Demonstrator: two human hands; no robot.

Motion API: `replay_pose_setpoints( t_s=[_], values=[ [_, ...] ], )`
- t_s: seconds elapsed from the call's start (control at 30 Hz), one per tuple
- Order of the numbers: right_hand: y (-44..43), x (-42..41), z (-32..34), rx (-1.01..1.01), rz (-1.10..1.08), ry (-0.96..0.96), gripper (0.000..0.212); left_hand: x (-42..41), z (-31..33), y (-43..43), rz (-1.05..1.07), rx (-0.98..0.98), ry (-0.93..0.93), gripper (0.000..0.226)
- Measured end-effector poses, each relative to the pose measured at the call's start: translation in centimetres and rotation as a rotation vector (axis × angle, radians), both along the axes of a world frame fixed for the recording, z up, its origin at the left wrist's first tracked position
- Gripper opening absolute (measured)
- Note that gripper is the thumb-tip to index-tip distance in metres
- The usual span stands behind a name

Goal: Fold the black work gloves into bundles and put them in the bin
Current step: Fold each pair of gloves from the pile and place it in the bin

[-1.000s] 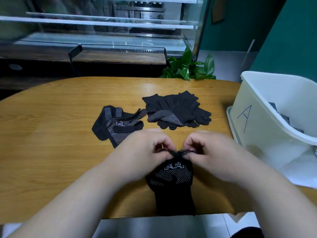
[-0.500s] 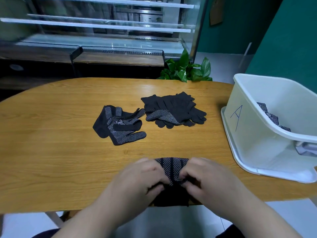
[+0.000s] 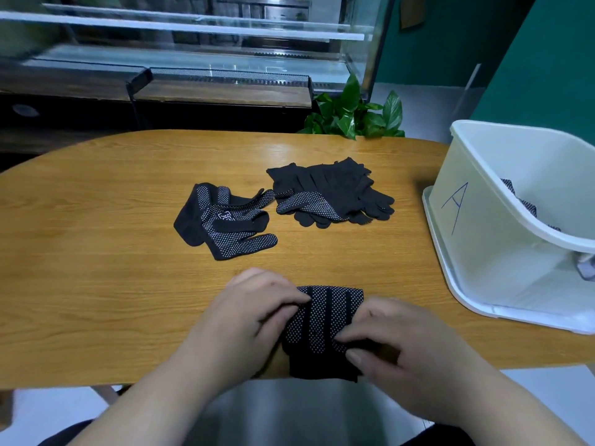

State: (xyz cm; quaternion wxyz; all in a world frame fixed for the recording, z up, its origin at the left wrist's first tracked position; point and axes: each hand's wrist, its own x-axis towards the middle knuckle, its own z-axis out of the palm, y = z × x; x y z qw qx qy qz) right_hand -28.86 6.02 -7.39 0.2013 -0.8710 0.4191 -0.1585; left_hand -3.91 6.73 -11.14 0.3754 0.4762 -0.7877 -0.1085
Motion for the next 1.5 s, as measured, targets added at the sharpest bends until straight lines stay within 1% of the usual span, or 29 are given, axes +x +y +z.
replay_pose_setpoints(
  t_s=[0.1,0.13,0.2,0.23,0.33,0.47,0.6,0.73,0.83,1.0,1.07,1.13,1.27,1.37,1.5],
  values=[
    [-0.5,-0.1,-0.2,-0.004,-0.185,-0.173,0.019,0.1,-0.3,-0.3,-0.012,0.01,-0.065,0.021],
    [-0.9,-0.3,-0.4,-0.006,-0.252,-0.186,0.022,0.1,-0.3,-0.2,-0.021,0.019,-0.068,0.02],
    [-1.3,-0.5,-0.6,0.028,-0.341,-0.153,0.03,0.0,-0.4,-0.2,-0.031,0.037,-0.063,0.019],
    [-1.4,-0.6,-0.7,0.066,-0.356,-0.13,0.028,0.0,-0.4,-0.1,-0.034,0.045,-0.065,0.018],
    [-1.3,-0.3,-0.8,0.172,-0.336,-0.096,0.015,0.1,-0.1,0.1,-0.064,0.074,-0.07,0.017],
    [-1.1,-0.2,-0.8,0.192,-0.255,-0.052,0.018,0.1,0.1,0.7,-0.117,0.14,-0.121,0.019],
    [-1.1,-0.5,-0.9,0.124,-0.18,0.013,0.015,0.1,0.1,0.7,-0.138,0.139,-0.177,0.018],
    [-0.9,-0.7,-0.7,0.109,-0.143,0.035,0.017,0.1,0.1,0.5,-0.17,0.138,-0.158,0.017],
    [-0.7,-0.8,-0.5,0.137,-0.172,0.012,0.014,0.2,0.2,0.6,-0.169,0.153,-0.108,0.019],
    [-0.6,-1.4,0.0,0.139,-0.105,0.08,0.031,0.2,0.3,0.8,-0.171,0.165,-0.054,0.018],
    [-0.6,-1.2,0.3,0.131,-0.089,0.131,0.028,0.2,0.4,0.8,-0.171,0.167,-0.043,0.018],
    [-0.7,-1.0,0.3,0.119,-0.082,0.162,0.02,0.2,0.5,0.8,-0.167,0.161,-0.038,0.017],
    [-0.8,-0.9,-0.2,0.089,-0.08,0.169,0.01,0.2,0.5,0.8,-0.165,0.178,-0.031,0.016],
    [-0.8,-0.9,-0.3,0.105,-0.09,0.126,0.005,0.3,0.5,0.9,-0.175,0.203,-0.016,0.017],
    [-0.7,-1.3,-0.4,0.091,-0.073,0.075,0.008,0.3,0.5,0.8,-0.187,0.206,-0.034,0.018]
  ],
)
